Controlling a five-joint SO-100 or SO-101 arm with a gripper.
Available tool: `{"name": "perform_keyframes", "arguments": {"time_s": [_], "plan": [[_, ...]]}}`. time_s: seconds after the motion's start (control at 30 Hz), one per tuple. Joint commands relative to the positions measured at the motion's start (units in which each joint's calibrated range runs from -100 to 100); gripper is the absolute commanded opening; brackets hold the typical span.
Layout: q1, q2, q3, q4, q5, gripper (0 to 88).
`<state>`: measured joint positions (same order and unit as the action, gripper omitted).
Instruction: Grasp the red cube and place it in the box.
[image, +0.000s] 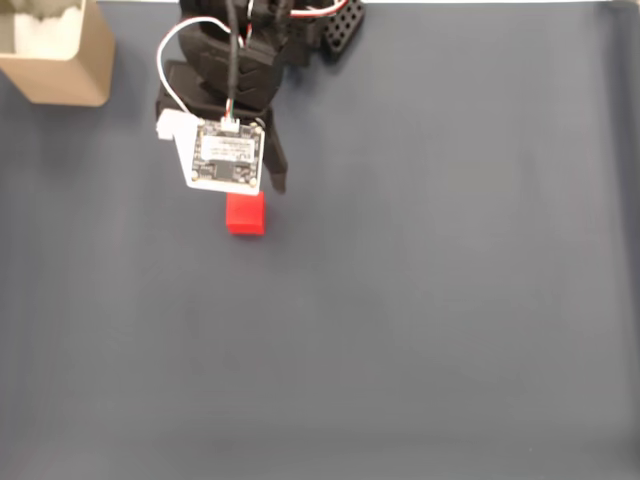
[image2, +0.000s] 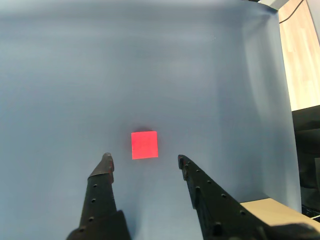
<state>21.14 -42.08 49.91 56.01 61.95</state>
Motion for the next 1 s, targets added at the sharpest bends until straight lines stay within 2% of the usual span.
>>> {"name": "perform_keyframes", "arguments": {"time_s": [0.0, 0.97], "plan": [[0.4, -0.7, -0.4, -1.5, -0.1, 30.7], [0.3, 8.9, 3.6, -12.2, -1.6, 33.9]]}}
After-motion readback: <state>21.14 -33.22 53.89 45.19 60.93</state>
